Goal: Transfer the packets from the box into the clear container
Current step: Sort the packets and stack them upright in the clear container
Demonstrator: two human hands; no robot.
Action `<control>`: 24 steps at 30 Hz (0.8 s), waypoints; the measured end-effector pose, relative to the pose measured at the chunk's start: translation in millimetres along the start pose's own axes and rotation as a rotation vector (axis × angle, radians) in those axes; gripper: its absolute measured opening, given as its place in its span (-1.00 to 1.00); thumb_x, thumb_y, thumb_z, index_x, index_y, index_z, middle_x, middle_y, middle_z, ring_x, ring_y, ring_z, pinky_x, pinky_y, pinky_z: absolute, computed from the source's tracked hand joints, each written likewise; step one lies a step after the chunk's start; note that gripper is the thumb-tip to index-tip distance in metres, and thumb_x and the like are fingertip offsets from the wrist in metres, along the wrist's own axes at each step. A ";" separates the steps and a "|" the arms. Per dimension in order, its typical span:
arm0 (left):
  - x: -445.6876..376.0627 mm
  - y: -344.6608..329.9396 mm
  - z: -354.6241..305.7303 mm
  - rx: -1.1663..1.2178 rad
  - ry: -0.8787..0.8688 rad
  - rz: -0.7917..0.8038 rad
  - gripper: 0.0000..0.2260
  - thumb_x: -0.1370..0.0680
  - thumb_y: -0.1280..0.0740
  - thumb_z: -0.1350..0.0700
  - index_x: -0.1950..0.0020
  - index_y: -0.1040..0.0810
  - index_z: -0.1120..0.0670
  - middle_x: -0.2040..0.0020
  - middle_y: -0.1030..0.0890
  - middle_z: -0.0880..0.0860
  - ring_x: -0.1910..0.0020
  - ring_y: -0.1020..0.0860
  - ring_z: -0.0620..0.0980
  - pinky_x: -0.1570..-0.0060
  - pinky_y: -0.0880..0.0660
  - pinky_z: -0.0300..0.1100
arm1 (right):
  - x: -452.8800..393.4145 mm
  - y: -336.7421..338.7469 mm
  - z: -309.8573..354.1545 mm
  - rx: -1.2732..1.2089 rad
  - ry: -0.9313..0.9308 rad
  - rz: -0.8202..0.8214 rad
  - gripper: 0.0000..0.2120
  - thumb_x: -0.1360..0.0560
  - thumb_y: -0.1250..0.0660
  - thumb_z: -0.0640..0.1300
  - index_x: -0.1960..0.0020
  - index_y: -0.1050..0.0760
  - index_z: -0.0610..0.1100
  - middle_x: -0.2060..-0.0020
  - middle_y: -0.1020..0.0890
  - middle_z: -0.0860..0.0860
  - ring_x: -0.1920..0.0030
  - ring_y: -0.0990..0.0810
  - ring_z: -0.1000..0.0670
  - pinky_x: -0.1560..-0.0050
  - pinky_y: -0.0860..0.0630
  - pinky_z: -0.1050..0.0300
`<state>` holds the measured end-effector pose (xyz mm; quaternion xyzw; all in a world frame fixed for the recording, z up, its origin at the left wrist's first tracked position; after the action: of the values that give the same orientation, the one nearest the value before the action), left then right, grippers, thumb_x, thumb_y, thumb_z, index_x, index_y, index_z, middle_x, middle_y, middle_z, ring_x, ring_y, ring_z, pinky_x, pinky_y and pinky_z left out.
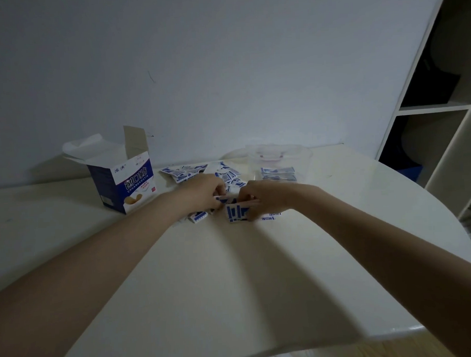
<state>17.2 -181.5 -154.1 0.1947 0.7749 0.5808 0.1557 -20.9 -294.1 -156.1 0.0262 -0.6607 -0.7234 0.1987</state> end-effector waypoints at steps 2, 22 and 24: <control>0.5 4.2 0.8 0.067 -0.012 -0.048 -0.87 -0.49 -0.36 0.20 -0.01 -0.60 0.16 0.15 -0.53 0.00 0.19 -0.47 -0.07 0.26 -0.39 -0.28 | -0.5 2.0 5.1 0.039 -0.003 0.020 -0.61 -0.45 -0.37 -0.07 -0.24 -0.42 -0.16 -0.08 -0.53 -0.09 0.08 -0.44 -0.05 0.19 -0.35 0.16; 5.1 -0.9 -4.6 0.198 -0.044 0.132 -0.73 -0.46 -0.37 0.20 -0.15 -0.49 0.11 0.01 -0.58 0.04 0.06 -0.56 0.01 0.01 -0.51 -0.14 | -3.0 4.4 7.7 -0.024 0.044 -0.221 -0.66 -0.49 -0.29 -0.25 -0.22 -0.28 -0.23 -0.11 -0.52 -0.22 0.04 -0.49 -0.17 0.12 -0.41 0.02; 6.1 -3.0 -4.2 0.190 -0.037 0.134 -0.68 -0.44 -0.40 0.16 -0.18 -0.49 0.12 -0.03 -0.58 0.06 0.02 -0.55 0.03 -0.06 -0.48 -0.10 | -1.5 5.1 4.2 -0.078 0.049 -0.205 -0.55 -0.46 -0.34 -0.24 -0.29 -0.25 -0.18 -0.12 -0.54 -0.17 0.08 -0.48 -0.12 0.11 -0.41 0.06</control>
<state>9.5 -182.8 -155.9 0.2706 0.8088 0.5101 0.1115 -19.5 -289.9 -151.0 0.1038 -0.6208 -0.7642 0.1406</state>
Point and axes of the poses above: each hand's wrist, its own x-axis away from the middle knuckle, its own y-axis out of the back of the hand, z = x × y, the point moved 6 cm from there along -x, towards the middle knuckle
